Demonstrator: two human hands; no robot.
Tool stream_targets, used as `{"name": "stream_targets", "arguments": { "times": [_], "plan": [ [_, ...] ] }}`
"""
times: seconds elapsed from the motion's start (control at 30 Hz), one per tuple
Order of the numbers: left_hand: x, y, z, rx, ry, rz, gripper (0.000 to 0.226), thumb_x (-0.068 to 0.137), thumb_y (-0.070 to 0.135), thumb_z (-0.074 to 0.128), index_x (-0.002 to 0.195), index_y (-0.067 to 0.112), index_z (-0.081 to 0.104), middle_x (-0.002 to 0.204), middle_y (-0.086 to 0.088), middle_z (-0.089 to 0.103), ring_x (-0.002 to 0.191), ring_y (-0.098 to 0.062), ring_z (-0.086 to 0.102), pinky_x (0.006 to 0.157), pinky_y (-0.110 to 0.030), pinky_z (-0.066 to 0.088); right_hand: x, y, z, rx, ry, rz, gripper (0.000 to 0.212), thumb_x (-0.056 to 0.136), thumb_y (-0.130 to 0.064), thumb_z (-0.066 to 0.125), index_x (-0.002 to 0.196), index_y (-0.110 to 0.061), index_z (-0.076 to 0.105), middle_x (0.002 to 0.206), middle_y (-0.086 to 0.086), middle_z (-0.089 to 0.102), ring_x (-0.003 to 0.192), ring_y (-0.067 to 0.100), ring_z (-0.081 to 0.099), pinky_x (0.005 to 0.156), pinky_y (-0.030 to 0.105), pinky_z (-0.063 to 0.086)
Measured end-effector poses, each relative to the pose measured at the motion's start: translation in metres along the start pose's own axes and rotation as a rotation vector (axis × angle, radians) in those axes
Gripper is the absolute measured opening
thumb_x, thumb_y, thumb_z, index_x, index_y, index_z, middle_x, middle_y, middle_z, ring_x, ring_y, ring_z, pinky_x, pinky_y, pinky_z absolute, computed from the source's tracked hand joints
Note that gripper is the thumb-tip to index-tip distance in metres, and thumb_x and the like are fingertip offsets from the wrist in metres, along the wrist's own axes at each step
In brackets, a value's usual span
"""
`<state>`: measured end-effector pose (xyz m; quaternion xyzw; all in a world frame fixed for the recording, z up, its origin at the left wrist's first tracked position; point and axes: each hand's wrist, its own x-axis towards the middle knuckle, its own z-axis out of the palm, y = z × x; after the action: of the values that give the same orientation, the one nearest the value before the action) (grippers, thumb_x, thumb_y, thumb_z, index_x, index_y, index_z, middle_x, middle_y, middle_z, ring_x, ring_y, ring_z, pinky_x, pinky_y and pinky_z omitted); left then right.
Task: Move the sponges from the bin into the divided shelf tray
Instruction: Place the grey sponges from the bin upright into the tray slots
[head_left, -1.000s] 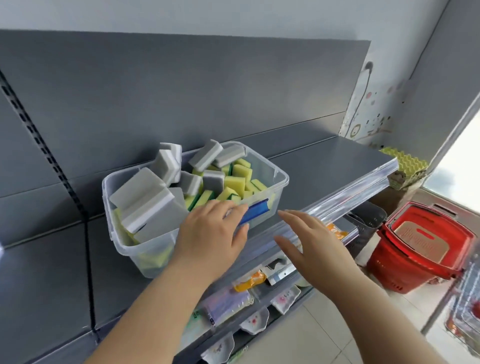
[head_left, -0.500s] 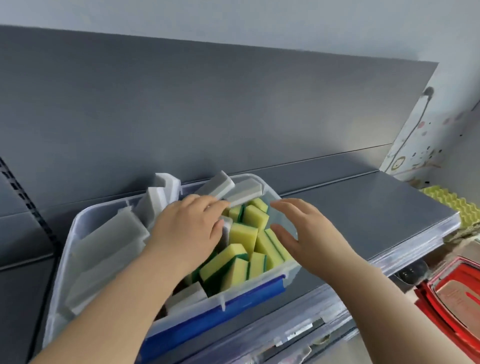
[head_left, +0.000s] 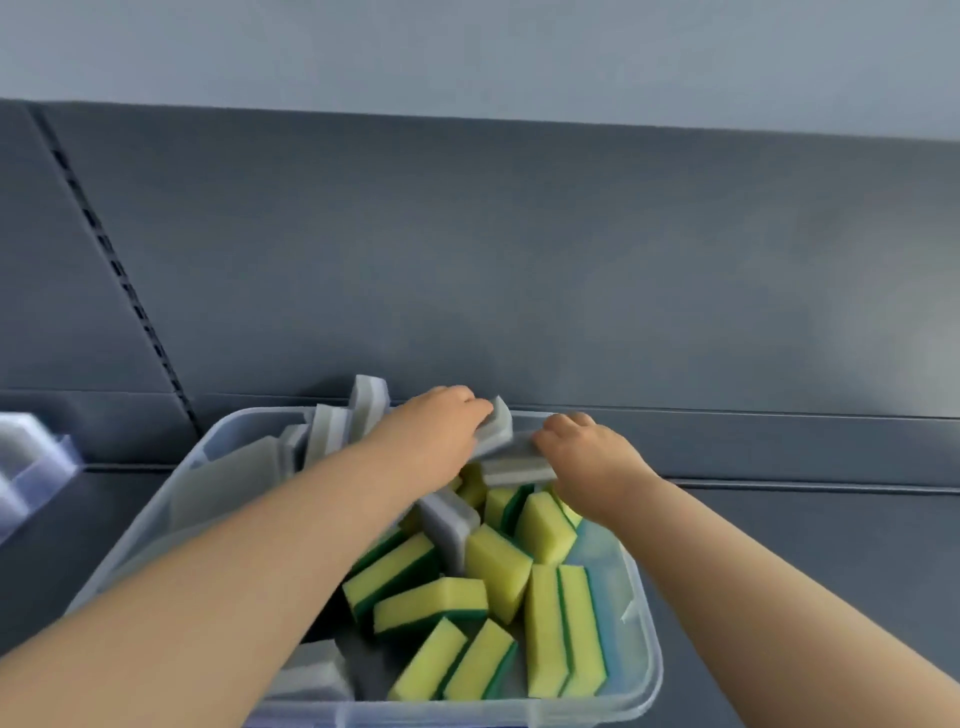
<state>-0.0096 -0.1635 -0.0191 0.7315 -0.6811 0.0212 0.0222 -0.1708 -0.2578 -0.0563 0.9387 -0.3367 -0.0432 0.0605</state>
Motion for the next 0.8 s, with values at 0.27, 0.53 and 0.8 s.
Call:
{"name": "stream_targets", "arguments": {
  "times": [0.27,0.53,0.8],
  "plan": [
    [0.034,0.003,0.02,-0.124,-0.205,-0.156,0.049,0.078,0.018,0.062,0.118,0.014,0.035,0.118,-0.005,0.045,0.108,-0.023,0.037,0.083,-0.039,0.043,-0.001,-0.005,0.012,0.052,0.033,-0.016,0.034,0.083,-0.002,0.048,0.116,-0.01,0.042,0.119,0.008,0.045,0.111,0.027,0.042,0.077,0.03,0.042],
    [0.016,0.002,0.013,-0.374,-0.074,-0.171,0.058,0.073,0.02,0.068,0.115,0.026,0.028,0.114,0.002,0.036,0.107,-0.018,0.04,0.081,-0.029,0.038,-0.015,0.007,-0.004,0.25,0.196,0.026,0.041,0.08,0.002,0.045,0.117,-0.016,0.047,0.146,0.007,0.017,0.132,0.03,0.021,0.077,0.034,0.045],
    [-0.027,0.0,-0.029,-0.717,0.153,-0.274,0.065,0.07,0.046,0.075,0.123,0.041,0.038,0.12,0.009,0.032,0.102,-0.011,0.044,0.078,-0.024,0.035,-0.033,0.001,-0.018,0.538,0.256,0.039,0.049,0.077,0.01,0.042,0.11,-0.023,0.055,0.144,0.005,0.024,0.083,0.026,0.052,0.071,0.032,0.045]
  ]
}}
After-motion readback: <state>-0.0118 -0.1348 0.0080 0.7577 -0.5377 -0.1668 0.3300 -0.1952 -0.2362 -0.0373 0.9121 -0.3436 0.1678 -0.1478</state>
